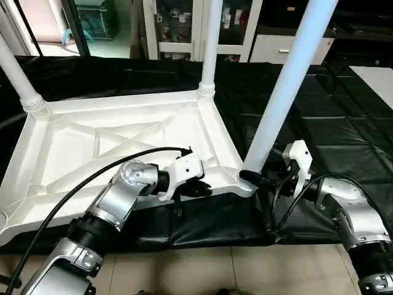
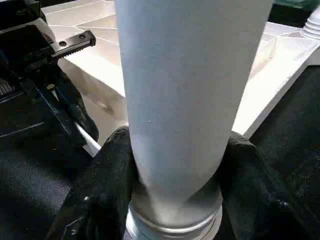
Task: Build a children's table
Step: Rotate leg to tighten
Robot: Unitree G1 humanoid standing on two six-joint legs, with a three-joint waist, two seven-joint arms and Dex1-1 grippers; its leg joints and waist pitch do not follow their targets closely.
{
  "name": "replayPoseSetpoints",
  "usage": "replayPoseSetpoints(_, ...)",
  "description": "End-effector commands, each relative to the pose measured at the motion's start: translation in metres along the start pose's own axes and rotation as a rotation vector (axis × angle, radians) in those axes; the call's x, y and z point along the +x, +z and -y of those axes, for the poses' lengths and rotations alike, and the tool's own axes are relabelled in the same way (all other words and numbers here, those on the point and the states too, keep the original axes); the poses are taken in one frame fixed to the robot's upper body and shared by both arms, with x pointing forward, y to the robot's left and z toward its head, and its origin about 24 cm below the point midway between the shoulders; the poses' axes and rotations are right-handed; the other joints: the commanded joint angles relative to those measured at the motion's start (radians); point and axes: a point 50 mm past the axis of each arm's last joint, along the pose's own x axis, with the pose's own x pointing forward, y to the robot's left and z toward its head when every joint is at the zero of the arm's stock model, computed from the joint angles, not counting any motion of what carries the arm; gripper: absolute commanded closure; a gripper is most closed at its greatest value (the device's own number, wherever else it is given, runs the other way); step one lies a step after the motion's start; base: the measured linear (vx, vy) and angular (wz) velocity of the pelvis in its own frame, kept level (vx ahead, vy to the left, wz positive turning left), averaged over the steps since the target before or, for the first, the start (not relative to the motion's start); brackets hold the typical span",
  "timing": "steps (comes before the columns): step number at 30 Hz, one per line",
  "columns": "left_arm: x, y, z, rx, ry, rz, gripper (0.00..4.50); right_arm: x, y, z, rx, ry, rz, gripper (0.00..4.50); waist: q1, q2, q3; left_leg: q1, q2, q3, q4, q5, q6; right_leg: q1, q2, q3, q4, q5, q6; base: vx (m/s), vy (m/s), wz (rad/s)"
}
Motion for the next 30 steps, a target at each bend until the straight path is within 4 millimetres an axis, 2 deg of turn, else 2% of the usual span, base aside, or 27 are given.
replayPoseSetpoints(1, 0.007, 0.000, 0.009, 0.000, -0.068, 0.022, 4.50, 0.000, 0.001, 0.003, -0.003, -0.010, -0.005, 2.42, 0.000, -0.019, -0.071, -0.011, 0.054, -0.012, -0.070, -0.071, 0.115, 0.059, -0.062, 0.046, -0.057, -0.280, -0.231, 0.000, 0.000, 0.00)
replayPoseSetpoints(4, 0.007, 0.000, 0.010, 0.000, -0.067, 0.021, 4.50, -0.002, -0.003, 0.002, -0.001, -0.001, -0.010, 2.51, 0.001, -0.020, -0.073, -0.012, 0.054, -0.012, -0.068, -0.055, 0.119, 0.059, -0.062, 0.046, -0.054, -0.260, -0.236, 0.000, 0.000, 0.00)
replayPoseSetpoints(9, 0.007, -0.001, 0.009, 0.001, -0.056, 0.015, 4.50, -0.005, -0.011, -0.002, 0.000, -0.042, -0.021, 2.54, 0.004, -0.019, -0.073, -0.011, 0.054, -0.011, -0.067, -0.066, 0.114, 0.058, -0.063, 0.047, -0.056, -0.285, -0.228, 0.000, 0.000, 0.00)
replayPoseSetpoints(11, 0.007, -0.001, 0.005, -0.008, -0.018, 0.004, 4.50, -0.002, -0.018, -0.001, 0.020, -0.142, -0.038, 2.55, 0.002, -0.017, -0.071, -0.013, 0.053, -0.012, -0.070, -0.075, 0.105, 0.057, -0.061, 0.047, -0.059, -0.303, -0.218, 0.000, 0.000, 0.00)
replayPoseSetpoints(13, 0.010, 0.000, -0.003, -0.036, 0.047, -0.012, 4.50, 0.005, -0.023, 0.004, 0.034, -0.295, -0.051, 2.55, 0.000, -0.013, -0.067, -0.011, 0.053, -0.013, -0.074, -0.103, 0.081, 0.053, -0.059, 0.046, -0.064, -0.347, -0.202, 0.000, 0.000, 0.00)
replayPoseSetpoints(15, 0.014, 0.003, -0.011, -0.054, 0.114, -0.024, 4.50, 0.011, -0.025, 0.009, 0.072, -0.443, -0.051, 2.55, -0.009, -0.014, -0.065, -0.010, 0.048, -0.017, -0.080, -0.157, 0.040, 0.053, -0.058, 0.042, -0.075, -0.441, -0.159, 0.000, 0.000, 0.00)
replayPoseSetpoints(16, 0.017, 0.006, -0.015, -0.057, 0.155, -0.031, 4.50, 0.015, -0.026, 0.011, 0.101, -0.540, -0.055, 2.55, -0.011, -0.016, -0.065, -0.010, 0.048, -0.018, -0.080, -0.170, 0.035, 0.053, -0.059, 0.042, -0.079, -0.460, -0.150, 0.000, 0.000, 0.00)
replayPoseSetpoints(17, 0.022, 0.010, -0.020, -0.076, 0.200, -0.027, 4.50, 0.021, -0.028, 0.011, 0.134, -0.607, -0.059, 2.55, -0.016, -0.015, -0.064, -0.008, 0.046, -0.018, -0.081, -0.191, 0.025, 0.048, -0.057, 0.043, -0.083, -0.489, -0.137, 0.000, 0.000, 0.00)
replayPoseSetpoints(18, 0.022, 0.010, -0.020, -0.076, 0.200, -0.027, 4.50, 0.021, -0.028, 0.011, 0.134, -0.607, -0.059, 2.55, -0.018, -0.015, -0.064, -0.007, 0.044, -0.019, -0.081, -0.202, 0.019, 0.047, -0.057, 0.041, -0.089, -0.515, -0.122, 0.000, 0.000, 0.00)
replayPoseSetpoints(21, 0.032, 0.020, -0.027, -0.102, 0.264, -0.012, 4.50, 0.036, -0.030, 0.007, 0.195, -0.677, -0.046, 2.55, -0.018, -0.016, -0.064, -0.006, 0.044, -0.018, -0.082, -0.212, 0.024, 0.042, -0.057, 0.042, -0.093, -0.520, -0.113, 0.000, 0.000, 0.00)
replayPoseSetpoints(22, 0.040, 0.030, -0.031, -0.114, 0.301, 0.004, 4.50, 0.050, -0.029, 0.002, 0.234, -0.708, -0.025, 2.55, -0.019, -0.016, -0.065, -0.008, 0.043, -0.019, -0.082, -0.210, 0.023, 0.044, -0.057, 0.041, -0.093, -0.517, -0.110, 0.000, 0.000, 0.00)
replayPoseSetpoints(23, 0.050, 0.042, -0.034, -0.124, 0.338, 0.024, 4.50, 0.066, -0.026, -0.003, 0.268, -0.739, -0.008, 2.55, -0.018, -0.013, -0.067, -0.004, 0.042, -0.018, -0.082, -0.205, 0.021, 0.040, -0.057, 0.041, -0.095, -0.504, -0.114, 0.000, 0.000, 0.00)
replayPoseSetpoints(24, 0.054, 0.048, -0.035, -0.126, 0.355, 0.033, 4.50, 0.075, -0.023, -0.006, 0.265, -0.741, -0.006, 2.56, -0.018, -0.013, -0.070, -0.002, 0.043, -0.018, -0.081, -0.193, 0.014, 0.041, -0.057, 0.042, -0.089, -0.459, -0.130, 0.000, 0.000, 0.00)
replayPoseSetpoints(27, 0.056, 0.051, -0.038, -0.126, 0.378, 0.036, 4.50, 0.083, -0.017, -0.009, 0.269, -0.725, 0.021, 2.56, -0.013, -0.012, -0.071, -0.009, 0.045, -0.016, -0.082, -0.162, 0.036, 0.050, -0.057, 0.044, -0.077, -0.332, -0.168, 0.000, 0.000, 0.00)
replayPoseSetpoints(30, 0.055, 0.051, -0.039, -0.125, 0.384, 0.039, 4.50, 0.086, -0.013, -0.010, 0.258, -0.717, 0.034, 2.56, -0.011, -0.013, -0.075, -0.013, 0.045, -0.014, -0.078, -0.116, 0.067, 0.055, -0.058, 0.044, -0.068, -0.264, -0.194, 0.000, 0.000, 0.00)
